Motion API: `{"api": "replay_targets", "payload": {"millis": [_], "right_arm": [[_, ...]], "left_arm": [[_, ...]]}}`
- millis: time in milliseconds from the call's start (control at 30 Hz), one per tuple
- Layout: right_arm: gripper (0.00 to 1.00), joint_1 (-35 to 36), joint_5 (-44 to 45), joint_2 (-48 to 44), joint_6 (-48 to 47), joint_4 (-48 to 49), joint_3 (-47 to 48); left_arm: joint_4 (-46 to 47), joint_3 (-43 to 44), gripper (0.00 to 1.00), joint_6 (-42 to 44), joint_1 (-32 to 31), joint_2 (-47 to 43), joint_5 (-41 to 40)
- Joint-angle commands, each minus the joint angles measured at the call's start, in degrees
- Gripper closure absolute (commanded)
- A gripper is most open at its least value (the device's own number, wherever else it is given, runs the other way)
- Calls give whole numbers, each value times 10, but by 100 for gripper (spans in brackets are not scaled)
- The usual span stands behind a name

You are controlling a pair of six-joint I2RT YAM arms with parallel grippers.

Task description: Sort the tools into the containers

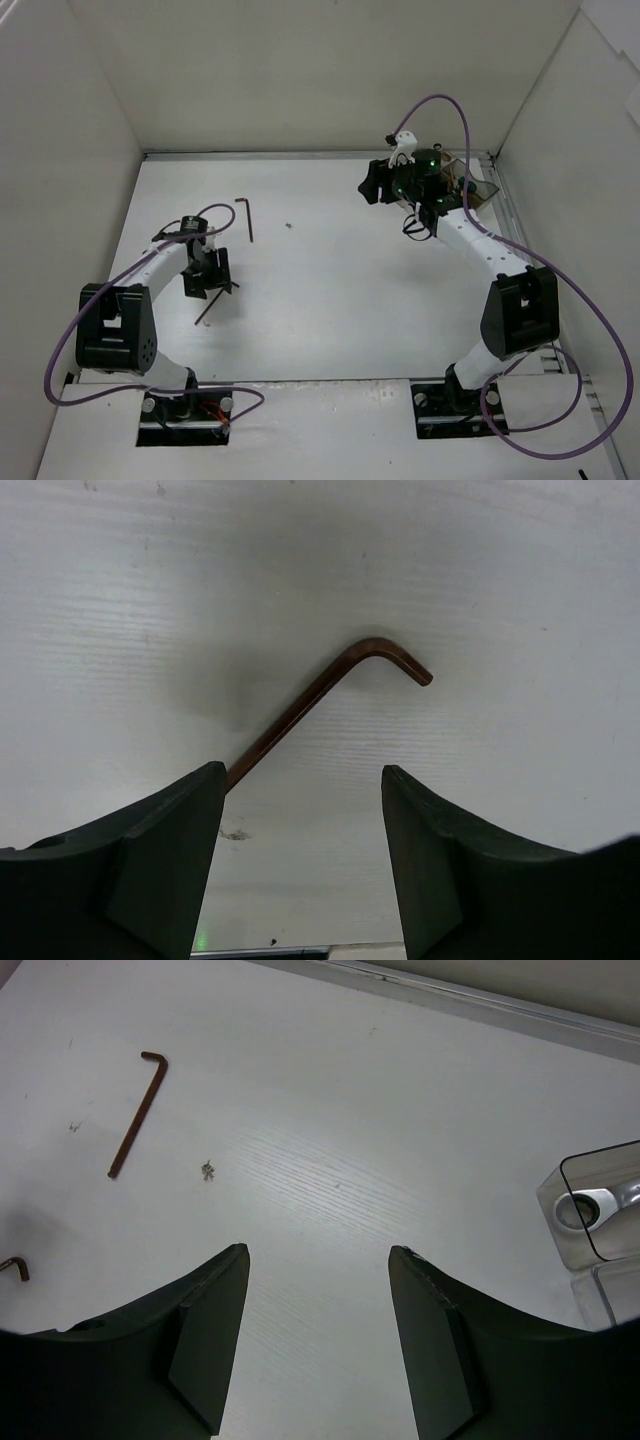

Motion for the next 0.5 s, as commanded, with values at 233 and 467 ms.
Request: {"api": "replay_targets", "payload": {"millis": [233, 467], "right_arm": [[45, 2, -24, -17, 6, 65, -2], [45, 0, -28, -14, 10, 75, -2]], "left_arm": [[-15, 37, 47, 44, 8, 33, -14], [-16, 41, 61, 38, 8, 74, -10]]}}
